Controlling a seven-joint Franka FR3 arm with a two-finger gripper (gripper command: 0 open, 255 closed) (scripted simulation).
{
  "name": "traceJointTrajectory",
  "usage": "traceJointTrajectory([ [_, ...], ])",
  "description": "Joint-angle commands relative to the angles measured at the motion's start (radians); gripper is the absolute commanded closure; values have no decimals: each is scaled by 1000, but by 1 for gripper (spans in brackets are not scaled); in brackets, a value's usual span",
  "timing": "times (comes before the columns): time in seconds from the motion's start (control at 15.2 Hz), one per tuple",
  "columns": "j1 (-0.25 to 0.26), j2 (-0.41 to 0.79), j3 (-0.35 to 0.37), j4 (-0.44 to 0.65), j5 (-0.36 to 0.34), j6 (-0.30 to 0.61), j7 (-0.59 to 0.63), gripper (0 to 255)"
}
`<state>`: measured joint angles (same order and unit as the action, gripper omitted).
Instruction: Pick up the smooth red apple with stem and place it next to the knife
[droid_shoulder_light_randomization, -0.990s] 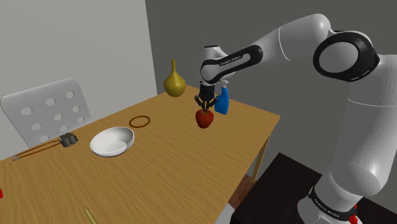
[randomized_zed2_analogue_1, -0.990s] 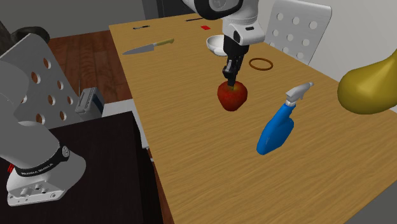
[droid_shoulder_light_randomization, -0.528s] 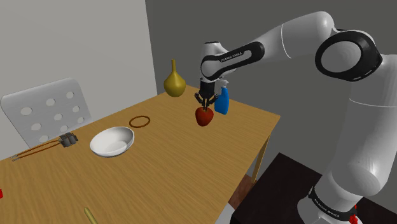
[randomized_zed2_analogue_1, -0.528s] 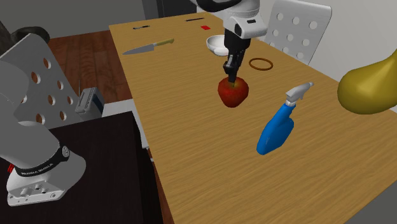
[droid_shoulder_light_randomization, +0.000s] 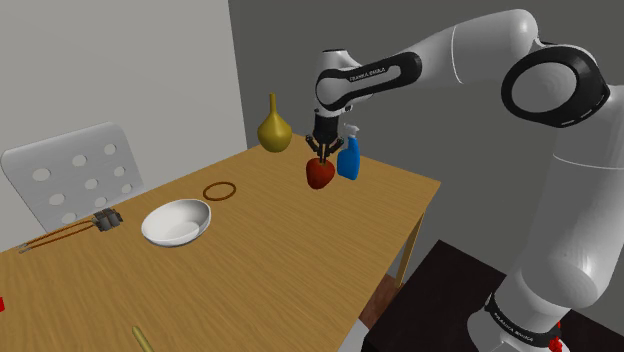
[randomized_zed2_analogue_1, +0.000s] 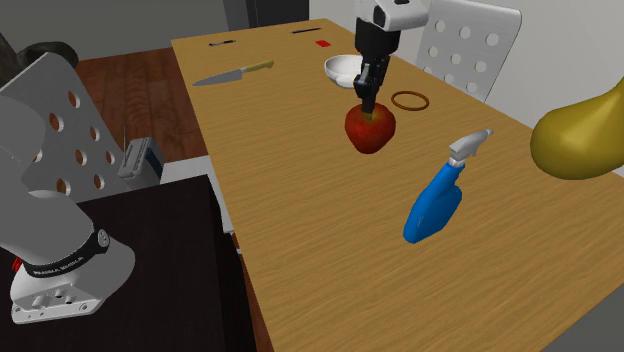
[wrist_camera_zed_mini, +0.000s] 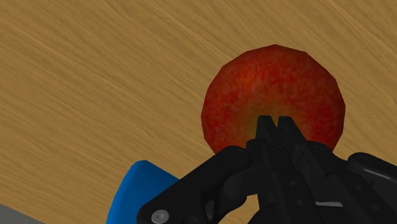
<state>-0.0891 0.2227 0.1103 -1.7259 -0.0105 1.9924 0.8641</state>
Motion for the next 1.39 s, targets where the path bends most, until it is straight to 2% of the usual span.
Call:
traceJointTrajectory([
  [0.0,0,-8,1,17,1,-26,0,255],
  [1.32,3,-10,2,284,1,-295,2,255],
])
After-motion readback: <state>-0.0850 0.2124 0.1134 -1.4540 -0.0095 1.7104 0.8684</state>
